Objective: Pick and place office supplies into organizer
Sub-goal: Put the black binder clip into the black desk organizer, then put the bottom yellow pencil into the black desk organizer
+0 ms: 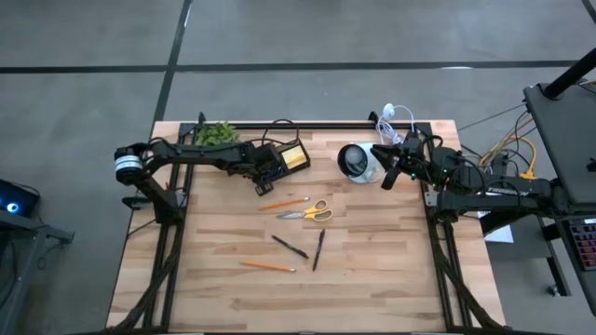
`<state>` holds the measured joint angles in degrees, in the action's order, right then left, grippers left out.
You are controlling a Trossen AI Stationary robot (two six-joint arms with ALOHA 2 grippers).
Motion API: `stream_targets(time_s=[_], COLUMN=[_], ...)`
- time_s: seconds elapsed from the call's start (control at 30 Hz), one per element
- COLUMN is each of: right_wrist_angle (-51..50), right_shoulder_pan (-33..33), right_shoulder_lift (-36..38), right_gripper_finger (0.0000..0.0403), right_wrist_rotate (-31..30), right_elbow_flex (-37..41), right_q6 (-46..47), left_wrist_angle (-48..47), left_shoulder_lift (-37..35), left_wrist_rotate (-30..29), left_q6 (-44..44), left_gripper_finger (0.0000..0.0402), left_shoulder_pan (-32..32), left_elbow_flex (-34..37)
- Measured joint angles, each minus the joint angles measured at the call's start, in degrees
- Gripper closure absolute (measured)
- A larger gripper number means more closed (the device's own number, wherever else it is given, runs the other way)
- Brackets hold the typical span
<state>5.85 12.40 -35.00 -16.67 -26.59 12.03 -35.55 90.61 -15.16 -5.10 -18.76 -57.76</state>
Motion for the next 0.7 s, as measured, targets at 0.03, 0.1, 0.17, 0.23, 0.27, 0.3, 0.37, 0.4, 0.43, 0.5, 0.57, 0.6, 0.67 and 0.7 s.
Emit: stream_targets(time_s=[0.03, 0.1, 0.17, 0.23, 0.27, 0.3, 0.37, 0.4, 0.43, 0.5, 0.57, 0.6, 0.67, 0.7], right_wrist_angle=[0.0, 0.0, 0.0, 0.0, 0.0, 0.0, 0.0, 0.0, 0.0, 0.0, 0.0, 0.0, 0.0, 0.0], right_shoulder_pan=[0.0, -0.02, 0.0, -0.01, -0.01, -0.01, 0.0, -0.02, -0.02, -0.01, -0.01, -0.02, -0.02, -0.02], right_shoulder_lift=[0.0, 0.0, 0.0, 0.0, 0.0, 0.0, 0.0, 0.0, 0.0, 0.0, 0.0, 0.0, 0.0, 0.0], right_gripper_finger=[0.0344, 0.0344, 0.0344, 0.0344, 0.0344, 0.0344, 0.0344, 0.0344, 0.0344, 0.0344, 0.0344, 0.0344, 0.0344, 0.0344], right_wrist_rotate=[0.0, 0.0, 0.0, 0.0, 0.0, 0.0, 0.0, 0.0, 0.0, 0.0, 0.0, 0.0, 0.0, 0.0], right_elbow_flex=[0.0, 0.0, 0.0, 0.0, 0.0, 0.0, 0.0, 0.0, 0.0, 0.0, 0.0, 0.0, 0.0, 0.0], right_q6=[0.0, 0.0, 0.0, 0.05, 0.26, 0.74, 1.19, 1.22, 1.25, 1.25, 1.27, 1.27, 1.27, 1.27], left_wrist_angle=[0.0, -0.02, -0.02, -0.02, -0.02, -0.02, -0.02, -0.02, -0.02, -0.04, -0.07, -0.17, -0.03, -0.03], left_shoulder_lift=[0.0, 0.0, -0.02, -0.02, -0.03, -0.04, -0.04, -0.04, -0.06, -0.06, -0.38, -0.57, -1.13, -1.57], left_wrist_rotate=[0.0, 0.0, -0.01, -0.05, -0.07, -0.07, -0.09, -0.09, -0.09, -0.09, -0.09, -0.09, -0.11, -0.11], left_q6=[0.0, 0.0, 0.17, 1.25, 1.49, 1.48, 1.48, 1.5, 1.48, 1.48, 1.44, 1.38, 1.18, 1.23], left_gripper_finger=[0.0401, 0.04, 0.0392, 0.0381, 0.0375, 0.0369, 0.0358, 0.0352, 0.0347, 0.0336, 0.0328, 0.0325, 0.0321, 0.032], left_shoulder_pan=[0.0, 0.0, 0.0, 0.0, 0.0, 0.0, 0.0, 0.0, 0.0, 0.0, 0.0, 0.02, 0.02, 0.02], left_elbow_flex=[0.0, 0.0, 0.0, 0.0, 0.0, 0.0, 0.0, 0.0, 0.0, -0.16, -0.48, -0.79, -1.46, -1.68])
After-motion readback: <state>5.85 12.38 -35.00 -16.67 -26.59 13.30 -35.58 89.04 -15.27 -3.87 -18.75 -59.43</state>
